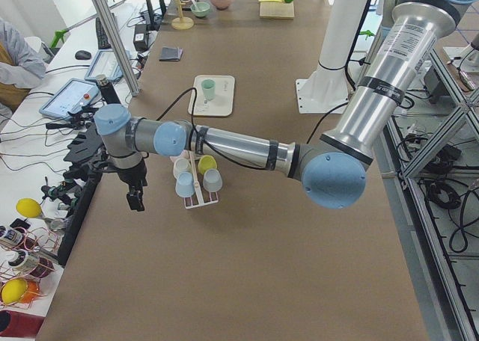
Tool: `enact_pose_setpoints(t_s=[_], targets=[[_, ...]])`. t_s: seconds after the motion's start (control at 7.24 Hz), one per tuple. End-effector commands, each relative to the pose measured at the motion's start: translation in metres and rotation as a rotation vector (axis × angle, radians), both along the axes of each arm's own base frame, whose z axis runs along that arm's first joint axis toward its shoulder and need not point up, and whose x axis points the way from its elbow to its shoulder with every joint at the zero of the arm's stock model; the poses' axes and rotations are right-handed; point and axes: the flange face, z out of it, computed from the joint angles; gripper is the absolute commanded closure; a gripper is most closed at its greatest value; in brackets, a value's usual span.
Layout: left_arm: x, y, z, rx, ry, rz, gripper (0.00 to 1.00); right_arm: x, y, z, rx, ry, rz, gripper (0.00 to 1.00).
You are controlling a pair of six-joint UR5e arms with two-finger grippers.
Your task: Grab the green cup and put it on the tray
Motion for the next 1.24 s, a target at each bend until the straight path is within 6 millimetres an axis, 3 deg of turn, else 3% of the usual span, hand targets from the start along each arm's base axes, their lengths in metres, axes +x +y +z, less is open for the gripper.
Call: enact_pose_setpoints(t_s=[0.0, 0.14, 0.28, 0.41, 0.55, 0.69, 0.97, 1.1], targets=[[-0.023, 0.109, 0.031, -0.006, 0.019, 0.009, 0.02, 0.000, 0.001, 0.000, 0.001, 0.000, 0.000, 0.00], [-0.043, 0.137, 0.042, 0.046, 0.039, 0.090, 0.02, 0.000, 0.001, 0.000, 0.001, -0.002, 0.000, 0.00], [-0.049, 0.161, 0.047, 0.061, 0.066, 0.107, 0.02, 0.000, 0.001, 0.000, 0.001, 0.000, 0.000, 0.00], [-0.046, 0.222, 0.054, 0.045, 0.092, 0.105, 0.02, 0.000, 0.001, 0.000, -0.001, 0.000, 0.000, 0.00], [-0.044, 0.265, 0.067, 0.026, 0.107, 0.104, 0.02, 0.000, 0.002, 0.000, -0.001, -0.002, 0.000, 0.00], [-0.044, 0.268, 0.074, 0.016, 0.113, 0.105, 0.02, 0.000, 0.003, 0.000, -0.001, 0.000, 0.000, 0.00], [-0.044, 0.264, 0.070, 0.064, 0.108, 0.155, 0.02, 0.001, 0.003, 0.000, -0.001, 0.000, 0.001, 0.00], [-0.043, 0.269, 0.079, 0.047, 0.114, 0.160, 0.02, 0.000, 0.003, 0.000, -0.001, 0.000, 0.000, 0.00]])
